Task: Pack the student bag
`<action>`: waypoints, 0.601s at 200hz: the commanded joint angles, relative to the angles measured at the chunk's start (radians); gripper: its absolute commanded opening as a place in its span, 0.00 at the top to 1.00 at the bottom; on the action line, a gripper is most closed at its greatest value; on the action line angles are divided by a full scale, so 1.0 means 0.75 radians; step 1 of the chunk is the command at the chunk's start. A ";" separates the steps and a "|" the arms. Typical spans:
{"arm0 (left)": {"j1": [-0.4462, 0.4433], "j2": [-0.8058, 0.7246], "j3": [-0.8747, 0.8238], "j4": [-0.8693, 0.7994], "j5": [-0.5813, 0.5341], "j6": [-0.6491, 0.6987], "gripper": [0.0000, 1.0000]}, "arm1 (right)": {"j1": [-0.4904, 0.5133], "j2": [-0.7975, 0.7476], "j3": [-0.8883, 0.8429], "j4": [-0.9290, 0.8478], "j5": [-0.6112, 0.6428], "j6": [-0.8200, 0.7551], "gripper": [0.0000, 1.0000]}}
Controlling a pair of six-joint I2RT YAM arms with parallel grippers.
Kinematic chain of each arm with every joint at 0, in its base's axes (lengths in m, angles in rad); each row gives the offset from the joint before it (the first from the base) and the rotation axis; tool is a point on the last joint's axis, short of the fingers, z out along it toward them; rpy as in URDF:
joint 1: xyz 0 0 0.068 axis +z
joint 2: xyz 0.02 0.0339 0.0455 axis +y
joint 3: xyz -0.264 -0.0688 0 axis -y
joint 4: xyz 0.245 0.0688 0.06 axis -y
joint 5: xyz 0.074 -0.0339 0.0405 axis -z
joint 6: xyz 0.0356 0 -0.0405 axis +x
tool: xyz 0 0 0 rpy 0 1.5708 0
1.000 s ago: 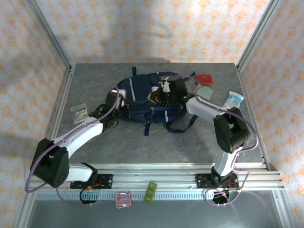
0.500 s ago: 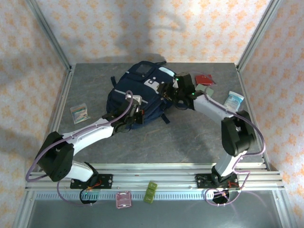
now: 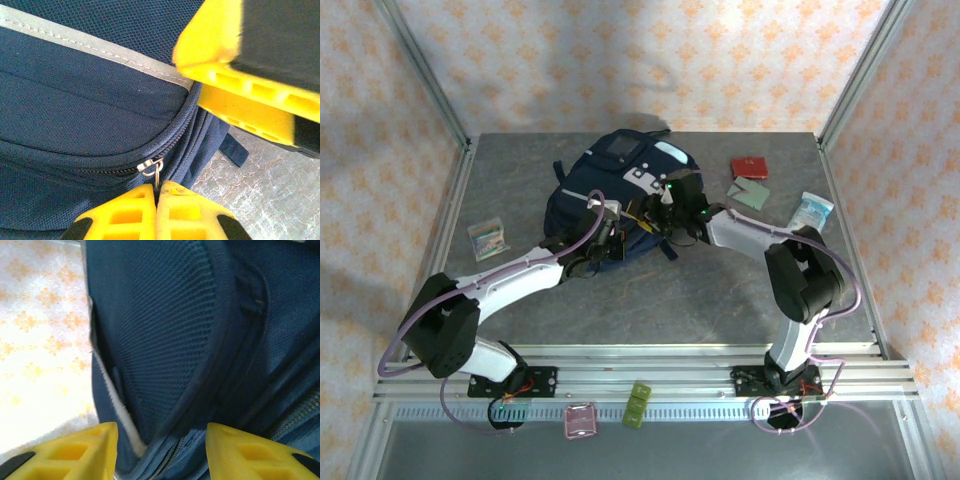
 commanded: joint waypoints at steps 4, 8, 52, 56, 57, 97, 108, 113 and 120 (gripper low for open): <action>-0.021 0.011 0.024 -0.017 -0.055 0.017 1.00 | 0.018 0.051 0.102 0.042 -0.036 0.045 0.57; -0.024 0.012 0.024 -0.016 -0.057 0.017 1.00 | 0.021 0.061 0.110 0.042 -0.040 0.050 0.59; -0.014 -0.012 -0.043 -0.016 -0.174 -0.033 1.00 | 0.017 0.111 0.102 0.072 -0.057 0.076 1.00; -0.006 -0.017 -0.053 -0.021 -0.180 -0.039 1.00 | 0.015 0.104 0.095 0.082 -0.056 0.078 1.00; -0.004 -0.018 -0.055 -0.023 -0.183 -0.041 1.00 | 0.014 0.103 0.093 0.084 -0.056 0.078 1.00; 0.131 -0.133 -0.156 -0.096 -0.262 -0.044 1.00 | -0.022 0.036 0.021 0.108 -0.025 0.060 1.00; 0.195 -0.171 -0.186 -0.119 -0.264 -0.037 1.00 | -0.031 0.018 0.001 0.119 -0.021 0.058 1.00; 0.223 -0.185 -0.196 -0.125 -0.263 -0.034 1.00 | -0.034 0.012 -0.008 0.124 -0.019 0.056 1.00; 0.262 -0.202 -0.209 -0.136 -0.265 -0.031 1.00 | -0.038 0.005 -0.018 0.133 -0.017 0.055 1.00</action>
